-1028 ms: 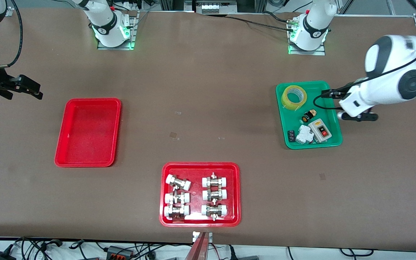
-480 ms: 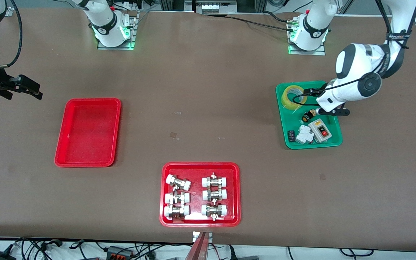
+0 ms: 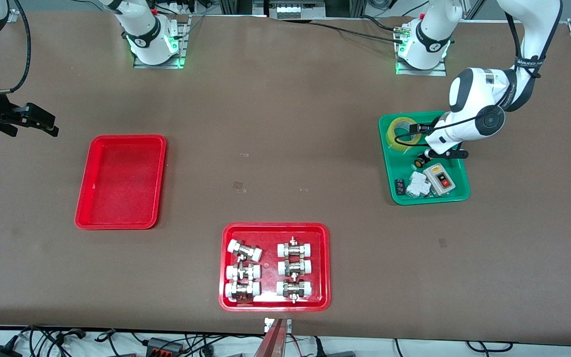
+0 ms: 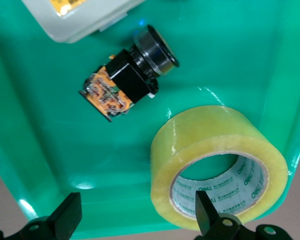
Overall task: Left arm passes tape to right arm into tray
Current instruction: 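Close the left gripper on the tape roll's rim, then lift the tape with the left gripper while the right gripper approaches it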
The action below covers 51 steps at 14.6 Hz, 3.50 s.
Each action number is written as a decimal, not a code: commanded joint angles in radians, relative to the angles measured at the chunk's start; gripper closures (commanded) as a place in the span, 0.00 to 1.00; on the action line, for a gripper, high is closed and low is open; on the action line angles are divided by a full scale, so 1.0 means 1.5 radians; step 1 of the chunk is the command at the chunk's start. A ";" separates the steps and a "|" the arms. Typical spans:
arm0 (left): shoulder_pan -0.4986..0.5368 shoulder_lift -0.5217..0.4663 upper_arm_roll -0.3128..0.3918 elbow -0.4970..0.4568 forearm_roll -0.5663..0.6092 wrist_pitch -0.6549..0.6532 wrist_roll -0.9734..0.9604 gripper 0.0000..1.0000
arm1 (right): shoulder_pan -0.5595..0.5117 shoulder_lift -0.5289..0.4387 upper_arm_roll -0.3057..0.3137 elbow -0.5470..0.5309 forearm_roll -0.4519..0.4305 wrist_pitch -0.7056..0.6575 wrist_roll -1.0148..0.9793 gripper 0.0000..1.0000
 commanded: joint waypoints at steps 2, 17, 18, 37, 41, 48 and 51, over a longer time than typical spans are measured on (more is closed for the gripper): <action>0.006 0.010 -0.011 -0.002 -0.029 0.014 0.001 0.19 | -0.005 0.001 0.002 0.008 0.004 -0.010 -0.010 0.00; 0.004 0.007 -0.013 0.004 -0.035 0.006 0.003 0.96 | -0.005 0.001 0.002 0.006 0.001 -0.010 -0.009 0.00; 0.004 0.004 -0.013 0.005 -0.035 0.005 0.004 0.98 | -0.004 0.000 0.002 0.006 0.001 -0.012 -0.009 0.00; -0.056 0.019 -0.083 0.585 -0.274 -0.560 -0.108 1.00 | 0.000 0.068 0.008 0.008 0.192 -0.085 -0.039 0.00; -0.105 0.019 -0.093 0.629 -0.357 -0.506 -0.192 1.00 | 0.012 0.112 0.012 0.010 0.317 -0.095 -0.109 0.00; -0.119 0.049 -0.098 0.628 -0.511 -0.385 -0.275 1.00 | 0.108 0.132 0.016 0.040 0.573 -0.079 -0.158 0.00; -0.167 0.062 -0.098 0.628 -0.519 -0.308 -0.332 1.00 | 0.155 0.132 0.016 0.049 0.615 -0.040 -0.153 0.00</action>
